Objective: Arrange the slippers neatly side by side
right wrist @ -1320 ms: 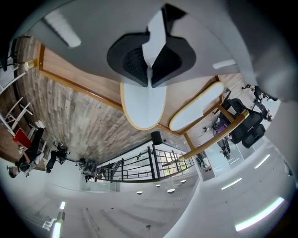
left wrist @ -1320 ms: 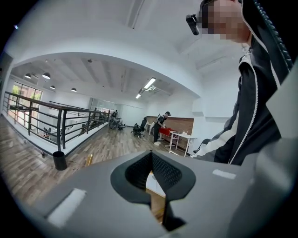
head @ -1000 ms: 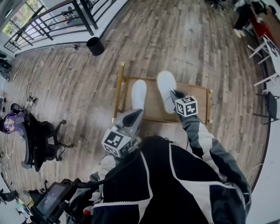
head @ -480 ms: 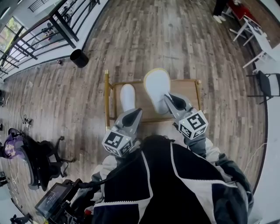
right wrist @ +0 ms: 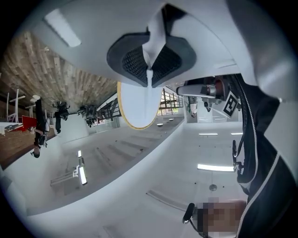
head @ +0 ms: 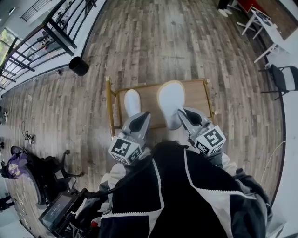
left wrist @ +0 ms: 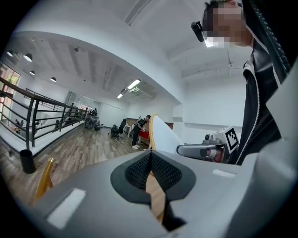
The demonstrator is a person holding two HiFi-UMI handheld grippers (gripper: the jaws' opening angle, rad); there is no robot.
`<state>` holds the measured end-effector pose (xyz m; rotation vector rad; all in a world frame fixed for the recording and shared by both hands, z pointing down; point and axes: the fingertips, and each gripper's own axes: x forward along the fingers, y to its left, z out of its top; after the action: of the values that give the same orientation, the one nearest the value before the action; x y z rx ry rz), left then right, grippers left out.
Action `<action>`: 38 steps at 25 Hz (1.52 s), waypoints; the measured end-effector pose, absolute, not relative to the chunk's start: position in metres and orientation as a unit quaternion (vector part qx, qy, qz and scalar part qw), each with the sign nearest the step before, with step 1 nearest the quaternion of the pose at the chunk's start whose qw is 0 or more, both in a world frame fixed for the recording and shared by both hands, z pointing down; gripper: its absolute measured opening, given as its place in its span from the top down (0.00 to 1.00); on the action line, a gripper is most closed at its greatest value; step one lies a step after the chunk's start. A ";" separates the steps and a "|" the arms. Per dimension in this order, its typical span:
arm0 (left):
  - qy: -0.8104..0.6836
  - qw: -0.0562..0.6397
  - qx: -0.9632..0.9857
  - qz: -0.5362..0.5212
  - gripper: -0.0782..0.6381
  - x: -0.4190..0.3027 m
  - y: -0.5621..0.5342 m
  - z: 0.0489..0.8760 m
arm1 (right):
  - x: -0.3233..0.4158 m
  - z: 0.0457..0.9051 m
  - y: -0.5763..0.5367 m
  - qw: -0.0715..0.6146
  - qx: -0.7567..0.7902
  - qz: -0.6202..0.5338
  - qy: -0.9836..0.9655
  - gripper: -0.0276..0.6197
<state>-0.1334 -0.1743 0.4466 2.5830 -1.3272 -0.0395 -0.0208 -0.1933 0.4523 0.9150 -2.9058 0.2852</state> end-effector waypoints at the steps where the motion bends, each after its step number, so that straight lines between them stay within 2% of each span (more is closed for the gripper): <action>1: -0.450 0.117 0.885 -0.014 0.87 -0.131 -0.174 0.446 | -0.021 0.451 -0.193 0.042 0.299 0.091 -0.949 0.92; 16: -0.466 0.116 0.877 -0.009 0.87 -0.147 -0.161 0.446 | -0.039 0.485 -0.206 0.055 0.286 0.125 -0.948 0.91; 23: -0.488 0.116 0.865 -0.005 0.87 -0.169 -0.143 0.448 | -0.075 0.520 -0.224 0.076 0.283 0.171 -0.941 0.91; 38: -0.543 0.114 0.832 0.011 0.87 -0.219 -0.114 0.456 | -0.144 0.654 -0.285 0.180 0.305 0.273 -0.895 0.91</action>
<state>-0.2186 -0.1139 0.4558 2.4380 -1.5934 0.0320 -0.1440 -0.2846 0.6541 0.8608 -2.5274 0.7716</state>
